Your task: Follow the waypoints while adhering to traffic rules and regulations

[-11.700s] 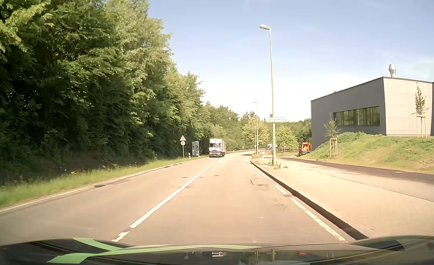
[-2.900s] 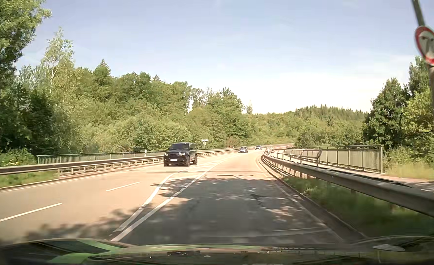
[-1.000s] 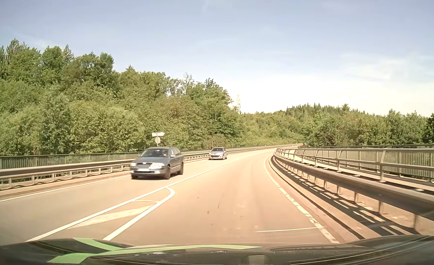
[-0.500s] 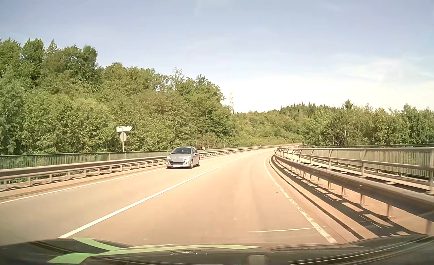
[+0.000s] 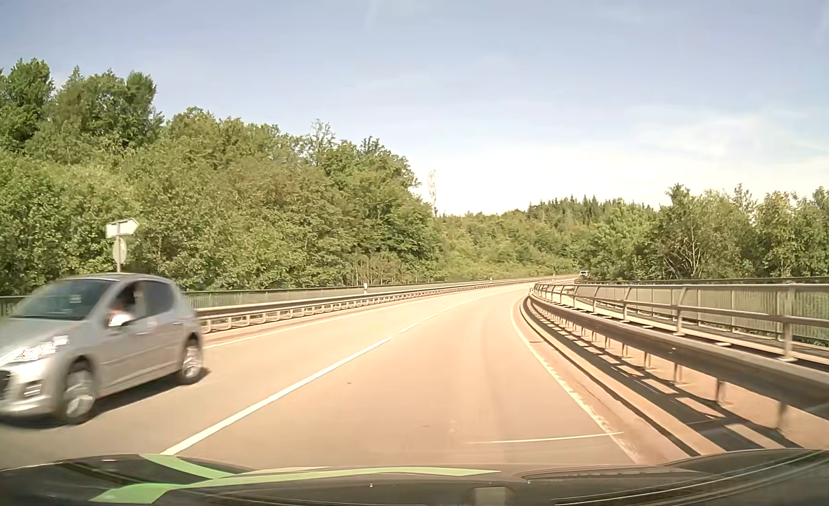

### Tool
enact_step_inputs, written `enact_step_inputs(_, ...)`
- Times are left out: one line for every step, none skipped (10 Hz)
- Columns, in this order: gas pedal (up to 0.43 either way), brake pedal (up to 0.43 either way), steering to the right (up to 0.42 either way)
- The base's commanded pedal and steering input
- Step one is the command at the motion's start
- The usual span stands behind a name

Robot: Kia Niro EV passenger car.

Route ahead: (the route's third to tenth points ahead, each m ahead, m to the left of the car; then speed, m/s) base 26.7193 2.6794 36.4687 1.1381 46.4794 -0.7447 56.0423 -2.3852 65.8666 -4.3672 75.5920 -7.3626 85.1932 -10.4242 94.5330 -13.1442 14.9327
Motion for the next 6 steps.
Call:
enact_step_inputs(0.087, 0.000, 0.017)
enact_step_inputs(0.087, 0.000, 0.018)
enact_step_inputs(0.087, 0.000, 0.018)
enact_step_inputs(0.087, 0.000, 0.016)
enact_step_inputs(0.087, 0.000, 0.016)
enact_step_inputs(0.087, 0.000, 0.015)
